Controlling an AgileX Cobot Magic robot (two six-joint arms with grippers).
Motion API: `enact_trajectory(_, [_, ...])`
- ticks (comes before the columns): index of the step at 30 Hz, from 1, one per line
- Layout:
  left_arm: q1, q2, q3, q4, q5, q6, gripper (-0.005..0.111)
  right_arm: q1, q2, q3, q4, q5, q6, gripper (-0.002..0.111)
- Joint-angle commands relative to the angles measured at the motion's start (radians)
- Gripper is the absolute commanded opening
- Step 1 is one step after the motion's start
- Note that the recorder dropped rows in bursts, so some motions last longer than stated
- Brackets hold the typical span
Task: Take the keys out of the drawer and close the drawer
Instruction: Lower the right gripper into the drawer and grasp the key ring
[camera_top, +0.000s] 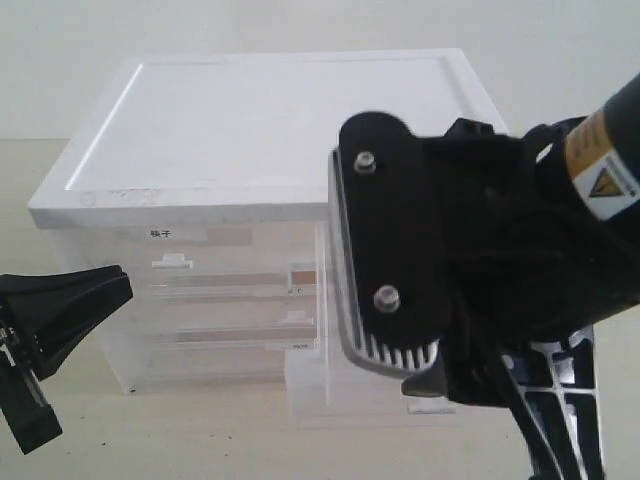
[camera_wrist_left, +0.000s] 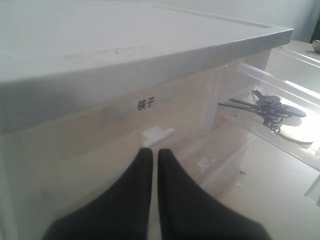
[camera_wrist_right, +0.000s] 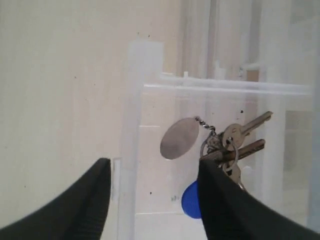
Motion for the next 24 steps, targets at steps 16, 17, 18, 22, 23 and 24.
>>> enact_trajectory(16, [-0.004, 0.003, 0.004, -0.008, 0.005, -0.007, 0.005, -0.001, 0.099, -0.013, -0.352, -0.115, 0.928, 0.062])
enact_trajectory(17, [-0.004, 0.003, 0.004, -0.008, 0.003, -0.010, 0.005, -0.001, 0.108, -0.013, -0.346, -0.122, 0.939, 0.062])
enact_trajectory(18, [-0.004, 0.003, 0.004, -0.011, 0.001, -0.009, 0.005, -0.001, 0.123, -0.013, -0.340, -0.132, 0.952, 0.062])
enact_trajectory(22, [-0.004, 0.003, 0.004, -0.011, -0.011, -0.012, 0.005, -0.001, 0.162, -0.013, -0.338, -0.140, 1.030, 0.062])
enact_trajectory(23, [-0.004, 0.003, 0.004, -0.011, -0.011, -0.014, 0.005, -0.001, 0.172, -0.013, -0.338, -0.136, 1.050, 0.062])
enact_trajectory(24, [-0.004, 0.003, 0.004, -0.011, -0.011, -0.017, 0.005, -0.001, 0.178, -0.013, -0.338, -0.136, 1.057, 0.062])
